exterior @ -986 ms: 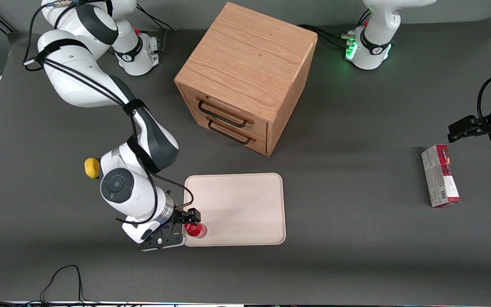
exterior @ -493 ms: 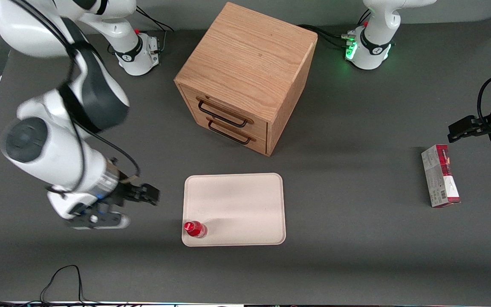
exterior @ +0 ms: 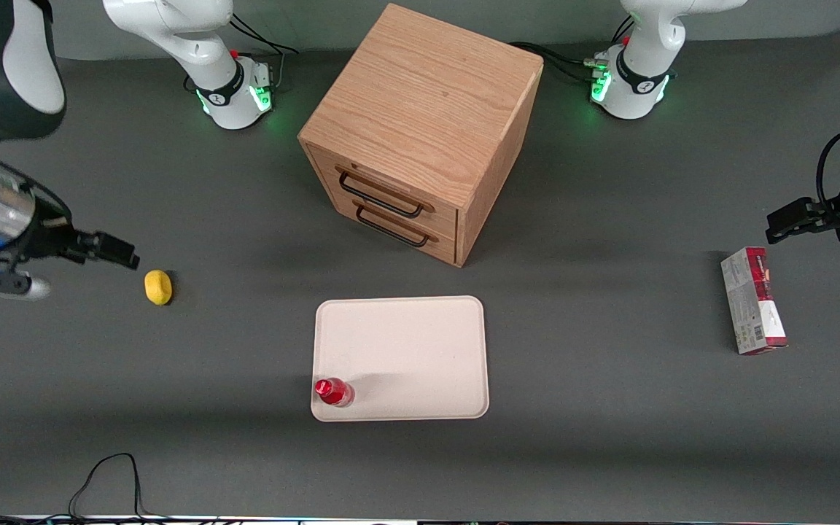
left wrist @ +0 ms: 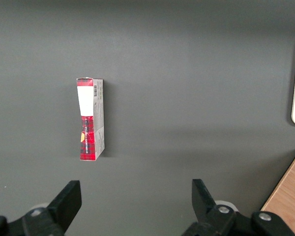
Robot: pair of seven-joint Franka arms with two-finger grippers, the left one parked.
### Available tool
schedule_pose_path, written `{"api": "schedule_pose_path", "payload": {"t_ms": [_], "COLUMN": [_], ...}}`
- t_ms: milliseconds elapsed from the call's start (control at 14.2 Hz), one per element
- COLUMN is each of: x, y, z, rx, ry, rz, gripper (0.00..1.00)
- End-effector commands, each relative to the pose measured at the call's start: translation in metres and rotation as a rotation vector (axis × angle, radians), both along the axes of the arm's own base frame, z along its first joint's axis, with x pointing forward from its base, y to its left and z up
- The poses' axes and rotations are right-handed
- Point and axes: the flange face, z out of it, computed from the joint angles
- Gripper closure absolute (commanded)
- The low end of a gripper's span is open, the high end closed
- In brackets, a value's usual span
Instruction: Place coke bottle on tray
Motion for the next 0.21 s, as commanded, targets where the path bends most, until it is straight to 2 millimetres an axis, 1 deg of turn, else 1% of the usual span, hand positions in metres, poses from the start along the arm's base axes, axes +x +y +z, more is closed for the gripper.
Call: {"api": "schedule_pose_path", "payload": {"t_ms": [0,141], "x": [-0.029,-0.0261], "y": [0.0068,0.0061], "z": [0.0118,0.0149], "rx": [-0.027,-0.026], "ry": [0.01,0.004], "rz": [0.02,0.02], "gripper": [0.0,0.0]}}
